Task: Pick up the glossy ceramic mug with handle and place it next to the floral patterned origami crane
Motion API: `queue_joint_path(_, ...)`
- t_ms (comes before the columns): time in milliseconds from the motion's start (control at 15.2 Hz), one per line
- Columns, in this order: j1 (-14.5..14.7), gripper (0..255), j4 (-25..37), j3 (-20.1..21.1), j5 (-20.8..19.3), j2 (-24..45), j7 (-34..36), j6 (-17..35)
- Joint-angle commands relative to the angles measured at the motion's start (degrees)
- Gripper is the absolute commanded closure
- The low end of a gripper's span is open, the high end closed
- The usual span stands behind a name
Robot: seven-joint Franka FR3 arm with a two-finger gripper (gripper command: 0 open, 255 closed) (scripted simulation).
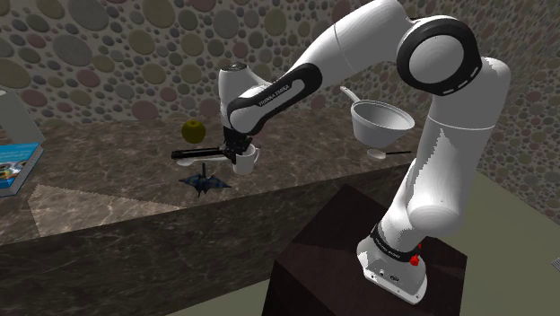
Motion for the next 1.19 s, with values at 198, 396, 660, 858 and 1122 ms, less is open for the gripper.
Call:
queue_joint_path(198,0.00,255,-0.03,0.00,-0.01,0.01,0.01,0.08)
queue_joint_path(396,0.00,0,-0.04,0.00,-0.01,0.01,0.01,0.08)
queue_joint_path(660,0.03,0,0.43,0.09,0.18,-1.21,-0.11,-1.60)
queue_joint_path(858,0.15,0,2.15,0.32,0.66,-4.28,-0.42,-6.40)
queue_joint_path(1122,0.15,0,2.15,0.31,0.66,-4.29,-0.42,-6.40)
